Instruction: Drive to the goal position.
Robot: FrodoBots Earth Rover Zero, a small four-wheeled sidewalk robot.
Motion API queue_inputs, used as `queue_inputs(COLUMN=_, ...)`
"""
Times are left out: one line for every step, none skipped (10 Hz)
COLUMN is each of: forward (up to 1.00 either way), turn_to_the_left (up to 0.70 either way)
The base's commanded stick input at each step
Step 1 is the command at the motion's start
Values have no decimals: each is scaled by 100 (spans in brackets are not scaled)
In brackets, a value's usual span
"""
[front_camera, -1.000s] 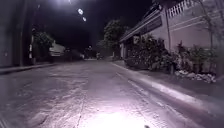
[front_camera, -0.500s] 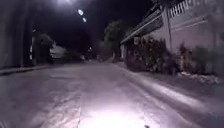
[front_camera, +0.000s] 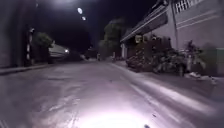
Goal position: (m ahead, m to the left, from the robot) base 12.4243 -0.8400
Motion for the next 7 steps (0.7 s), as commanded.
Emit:
queue_inputs(forward=70, turn_to_the_left=28)
queue_inputs(forward=70, turn_to_the_left=0)
queue_inputs(forward=70, turn_to_the_left=0)
queue_inputs(forward=70, turn_to_the_left=0)
queue_inputs(forward=70, turn_to_the_left=1)
queue_inputs(forward=70, turn_to_the_left=33)
queue_inputs(forward=70, turn_to_the_left=13)
